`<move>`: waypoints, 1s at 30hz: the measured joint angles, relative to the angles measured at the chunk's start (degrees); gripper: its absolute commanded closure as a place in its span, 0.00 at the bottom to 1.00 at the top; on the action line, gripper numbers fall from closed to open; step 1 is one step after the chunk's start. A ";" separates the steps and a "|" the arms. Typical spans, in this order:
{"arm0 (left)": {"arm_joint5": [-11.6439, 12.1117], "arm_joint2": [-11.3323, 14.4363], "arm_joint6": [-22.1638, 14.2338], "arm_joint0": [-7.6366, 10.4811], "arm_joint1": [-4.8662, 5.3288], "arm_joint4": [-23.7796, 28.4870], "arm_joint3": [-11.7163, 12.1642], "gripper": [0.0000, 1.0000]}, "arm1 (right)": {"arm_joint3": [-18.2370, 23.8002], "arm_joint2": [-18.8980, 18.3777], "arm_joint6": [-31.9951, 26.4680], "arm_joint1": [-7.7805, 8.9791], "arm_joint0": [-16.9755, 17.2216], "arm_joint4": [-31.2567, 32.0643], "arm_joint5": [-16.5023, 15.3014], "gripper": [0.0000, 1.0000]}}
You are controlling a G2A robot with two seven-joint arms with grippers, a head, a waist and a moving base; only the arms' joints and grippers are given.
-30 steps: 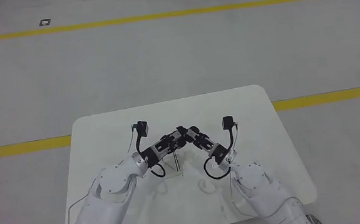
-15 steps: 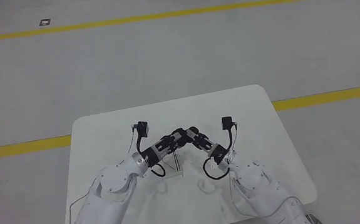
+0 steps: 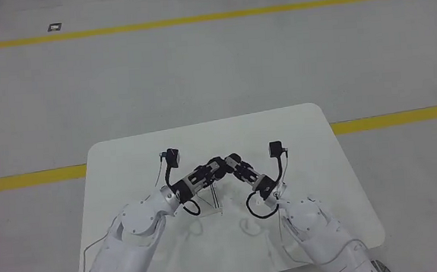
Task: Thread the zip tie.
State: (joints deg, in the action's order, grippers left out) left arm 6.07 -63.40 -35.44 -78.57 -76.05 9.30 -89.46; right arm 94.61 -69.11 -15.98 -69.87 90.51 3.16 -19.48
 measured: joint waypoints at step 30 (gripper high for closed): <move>-0.32 -0.57 2.05 -1.84 2.23 -1.69 -3.22 1.00 | -0.73 -6.29 -3.18 1.24 2.53 -5.27 0.00 0.00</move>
State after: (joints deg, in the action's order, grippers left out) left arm 5.75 -63.98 -33.40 -80.42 -73.82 7.61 -92.68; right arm 93.89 -75.40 -19.16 -68.64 93.04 -2.12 -19.48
